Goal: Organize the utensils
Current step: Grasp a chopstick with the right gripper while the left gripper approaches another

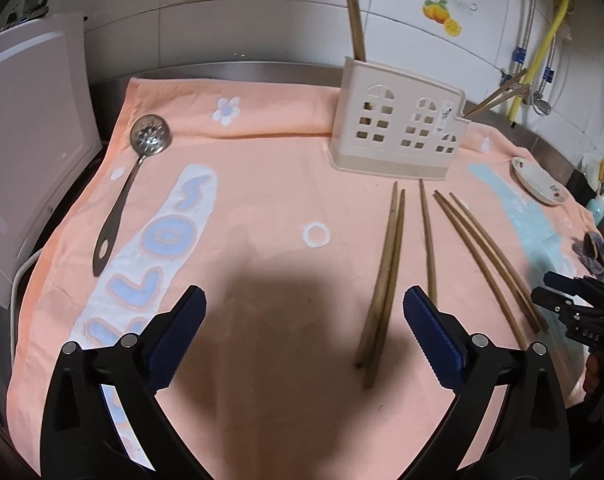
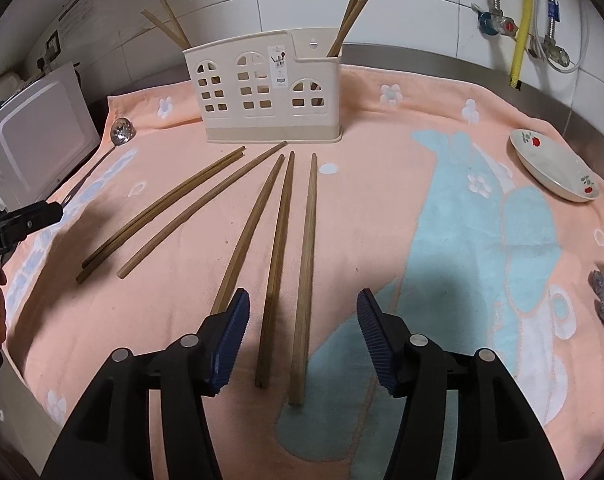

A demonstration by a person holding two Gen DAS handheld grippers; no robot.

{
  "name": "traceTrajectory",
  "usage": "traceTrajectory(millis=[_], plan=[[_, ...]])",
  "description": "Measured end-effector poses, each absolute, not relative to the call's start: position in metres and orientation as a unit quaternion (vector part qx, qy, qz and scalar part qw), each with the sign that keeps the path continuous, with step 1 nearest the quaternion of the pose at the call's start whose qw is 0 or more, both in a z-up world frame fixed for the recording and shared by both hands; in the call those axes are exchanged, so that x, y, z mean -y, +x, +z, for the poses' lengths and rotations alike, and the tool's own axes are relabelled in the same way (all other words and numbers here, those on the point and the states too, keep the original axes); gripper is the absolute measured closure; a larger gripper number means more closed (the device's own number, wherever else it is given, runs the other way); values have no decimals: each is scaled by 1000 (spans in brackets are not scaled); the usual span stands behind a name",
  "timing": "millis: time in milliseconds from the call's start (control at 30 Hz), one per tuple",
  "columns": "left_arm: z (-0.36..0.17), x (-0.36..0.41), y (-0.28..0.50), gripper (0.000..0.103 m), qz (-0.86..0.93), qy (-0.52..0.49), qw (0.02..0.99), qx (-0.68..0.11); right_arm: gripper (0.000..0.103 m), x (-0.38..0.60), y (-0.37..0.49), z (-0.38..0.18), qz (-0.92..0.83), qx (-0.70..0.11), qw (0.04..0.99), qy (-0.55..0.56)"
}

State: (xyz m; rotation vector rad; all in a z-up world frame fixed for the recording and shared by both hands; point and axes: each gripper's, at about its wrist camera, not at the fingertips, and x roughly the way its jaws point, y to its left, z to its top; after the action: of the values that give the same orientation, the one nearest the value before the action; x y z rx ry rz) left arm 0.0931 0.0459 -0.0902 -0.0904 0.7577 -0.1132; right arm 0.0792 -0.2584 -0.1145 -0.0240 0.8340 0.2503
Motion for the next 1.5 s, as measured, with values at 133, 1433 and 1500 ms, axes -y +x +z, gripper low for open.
traceTrajectory(millis=[133, 1433, 1500], plan=[[-95, -49, 92, 5, -47, -39, 925, -376, 49, 259, 81, -116, 118, -404, 907, -3], [-109, -2, 100, 61, -151, 56, 903, -397, 95, 255, 85, -131, 114, -423, 899, -16], [-112, 1, 105, 68, -158, 66, 898, -406, 95, 256, 85, -131, 114, -423, 899, -15]])
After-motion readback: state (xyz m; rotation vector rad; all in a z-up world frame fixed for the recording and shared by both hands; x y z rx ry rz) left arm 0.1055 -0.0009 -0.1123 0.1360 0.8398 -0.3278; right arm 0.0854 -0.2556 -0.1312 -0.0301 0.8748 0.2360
